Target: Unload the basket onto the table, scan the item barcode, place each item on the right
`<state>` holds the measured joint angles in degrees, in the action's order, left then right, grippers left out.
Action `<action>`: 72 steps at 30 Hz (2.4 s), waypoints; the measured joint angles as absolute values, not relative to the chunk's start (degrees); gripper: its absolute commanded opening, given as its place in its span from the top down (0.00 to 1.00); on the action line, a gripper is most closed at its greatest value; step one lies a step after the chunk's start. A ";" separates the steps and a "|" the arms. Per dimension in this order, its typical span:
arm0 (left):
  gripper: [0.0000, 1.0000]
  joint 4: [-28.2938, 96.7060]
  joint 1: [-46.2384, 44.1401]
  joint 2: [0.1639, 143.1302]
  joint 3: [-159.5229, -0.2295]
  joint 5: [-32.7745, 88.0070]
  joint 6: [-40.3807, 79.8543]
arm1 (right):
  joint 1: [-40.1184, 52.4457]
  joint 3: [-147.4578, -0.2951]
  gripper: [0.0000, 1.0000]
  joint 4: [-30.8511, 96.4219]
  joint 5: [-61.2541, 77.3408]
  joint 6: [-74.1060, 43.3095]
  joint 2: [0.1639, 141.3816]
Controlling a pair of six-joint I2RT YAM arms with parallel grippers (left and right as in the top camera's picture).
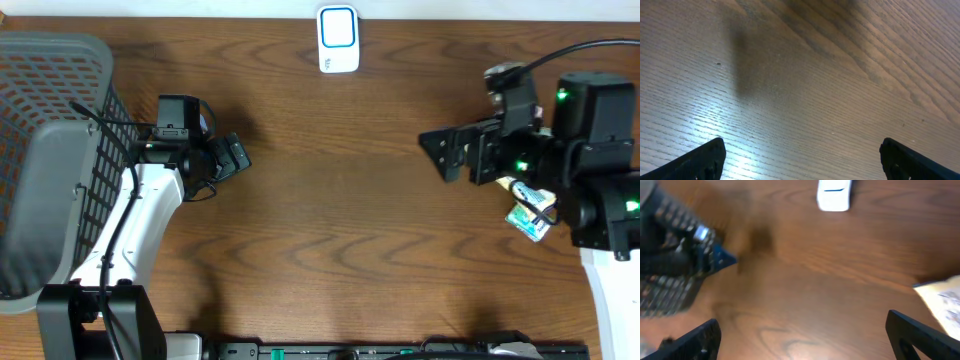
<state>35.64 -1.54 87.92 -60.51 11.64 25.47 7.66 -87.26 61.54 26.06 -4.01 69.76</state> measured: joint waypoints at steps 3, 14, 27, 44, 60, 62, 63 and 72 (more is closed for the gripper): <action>0.02 35.64 -1.54 87.92 -60.51 11.64 25.47 | 8.69 -87.26 0.01 61.93 26.30 -3.75 69.76; 0.02 35.64 -1.54 87.92 -60.51 11.64 25.47 | 8.71 -87.26 0.01 62.00 18.13 -2.61 69.76; 0.02 35.62 -1.54 87.92 -60.49 11.66 25.47 | 8.47 -64.12 0.01 32.56 12.43 10.39 57.78; 0.02 35.66 -1.54 87.92 -60.49 11.64 25.47 | 3.57 -9.37 0.01 0.05 8.82 2.55 11.94; 0.02 35.64 -1.54 87.92 -60.49 11.64 25.47 | 3.55 -0.51 0.01 3.62 7.60 0.60 2.74; 0.02 35.64 -1.54 87.92 -60.49 11.64 25.47 | 3.53 -0.51 0.01 3.62 7.57 0.60 2.74; 0.03 35.64 -1.54 87.92 -60.49 11.64 25.47 | 3.55 -0.51 0.01 3.62 7.57 0.60 2.74; 0.03 35.64 -1.54 87.92 -60.49 11.64 25.47 | 3.55 -0.51 0.01 3.62 7.44 0.60 2.74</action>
<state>35.64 -1.54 87.92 -60.49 11.64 25.47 3.55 -0.51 3.62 7.44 0.60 2.74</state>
